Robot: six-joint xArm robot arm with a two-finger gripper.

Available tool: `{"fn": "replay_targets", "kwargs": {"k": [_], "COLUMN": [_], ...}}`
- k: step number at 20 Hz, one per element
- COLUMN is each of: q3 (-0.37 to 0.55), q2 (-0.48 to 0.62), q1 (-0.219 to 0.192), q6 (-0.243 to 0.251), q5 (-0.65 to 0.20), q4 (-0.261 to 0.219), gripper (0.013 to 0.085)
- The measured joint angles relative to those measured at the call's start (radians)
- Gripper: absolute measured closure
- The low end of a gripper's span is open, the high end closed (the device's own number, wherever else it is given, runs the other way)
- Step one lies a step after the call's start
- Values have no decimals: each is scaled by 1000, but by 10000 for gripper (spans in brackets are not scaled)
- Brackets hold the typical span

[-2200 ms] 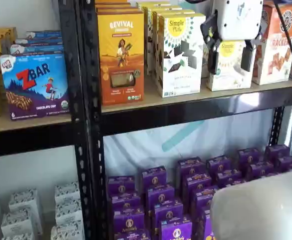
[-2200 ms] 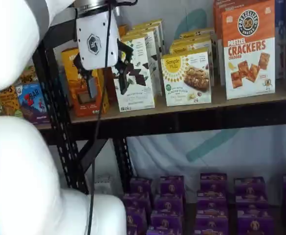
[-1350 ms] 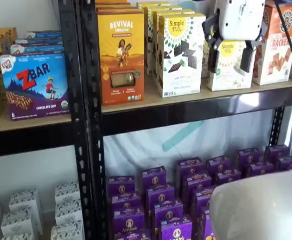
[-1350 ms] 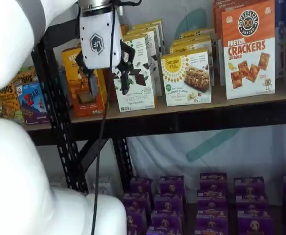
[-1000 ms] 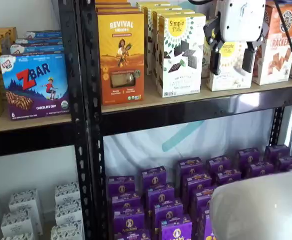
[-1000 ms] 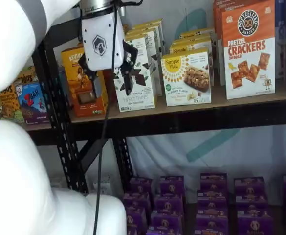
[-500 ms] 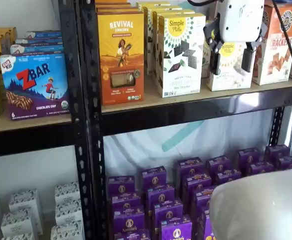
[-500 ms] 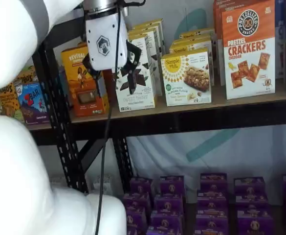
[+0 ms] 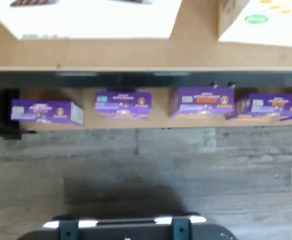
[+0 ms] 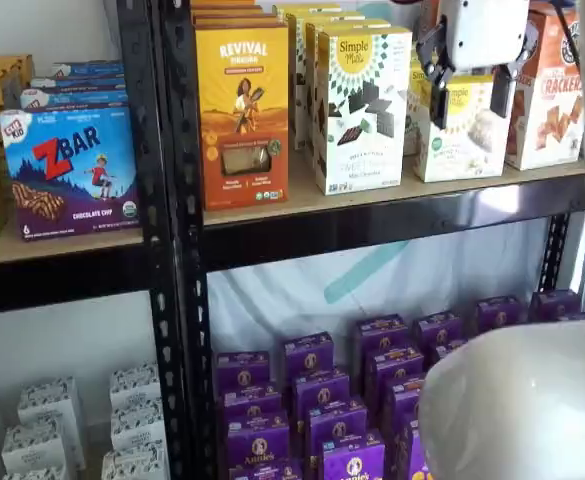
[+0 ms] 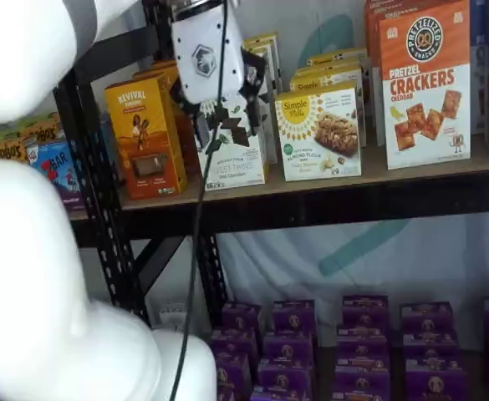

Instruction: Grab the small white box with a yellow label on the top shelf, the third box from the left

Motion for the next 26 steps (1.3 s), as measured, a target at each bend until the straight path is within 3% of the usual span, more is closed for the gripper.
{"fn": "replay_targets", "kwargs": {"k": [4,13,18,26], "q3": [-26,-101,-166,-233], "q2": [56,179,257,338], "q1": [-72,-174,-202,-213], "q6": [-64,-161,-189,-200], "q5": [-52,-160,-158,-154], "q4": [21,40,60,70], "gripper": [130,130,130,130]}}
